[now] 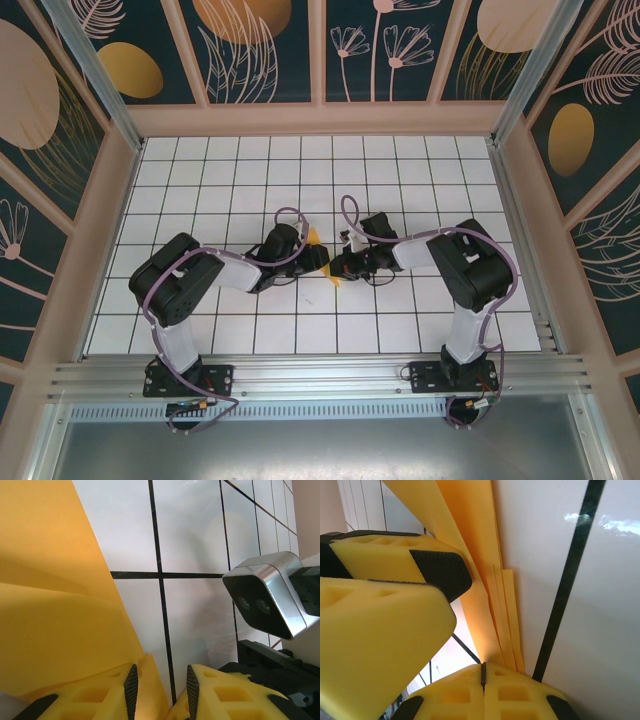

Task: Fold a paper plane with a square sheet of paper (pick it up from the middle)
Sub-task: Fold the wing for the fifth time at the center of the table.

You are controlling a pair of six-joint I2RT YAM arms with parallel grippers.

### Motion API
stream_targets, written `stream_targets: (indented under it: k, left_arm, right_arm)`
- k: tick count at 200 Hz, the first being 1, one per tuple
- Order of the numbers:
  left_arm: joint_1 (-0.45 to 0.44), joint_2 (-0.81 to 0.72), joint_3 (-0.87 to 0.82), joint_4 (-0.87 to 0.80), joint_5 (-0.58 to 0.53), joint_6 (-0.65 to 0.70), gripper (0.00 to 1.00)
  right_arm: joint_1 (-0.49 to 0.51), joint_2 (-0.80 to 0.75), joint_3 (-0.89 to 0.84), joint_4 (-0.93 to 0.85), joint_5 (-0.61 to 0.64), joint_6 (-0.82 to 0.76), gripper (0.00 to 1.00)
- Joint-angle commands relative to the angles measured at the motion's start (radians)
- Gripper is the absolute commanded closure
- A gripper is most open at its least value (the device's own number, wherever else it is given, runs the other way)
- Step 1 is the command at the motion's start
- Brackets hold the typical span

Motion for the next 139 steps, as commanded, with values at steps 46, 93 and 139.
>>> stream_targets:
  k: [46,93,139]
  left_arm:
    - [0.058,0.013,0.027,-0.143,-0.157,0.081,0.64]
    - [0.073,0.016,0.060,-0.190,-0.182,0.101,0.64]
    - [0.094,0.032,0.097,-0.212,-0.191,0.125,0.62]
  right_arm:
    - [-0.017,0.037,-0.052,-0.145,0.158,-0.051,1.00]
    - [-0.017,0.035,-0.054,-0.141,0.155,-0.050,1.00]
    - [-0.017,0.034,-0.060,-0.141,0.156,-0.051,1.00]
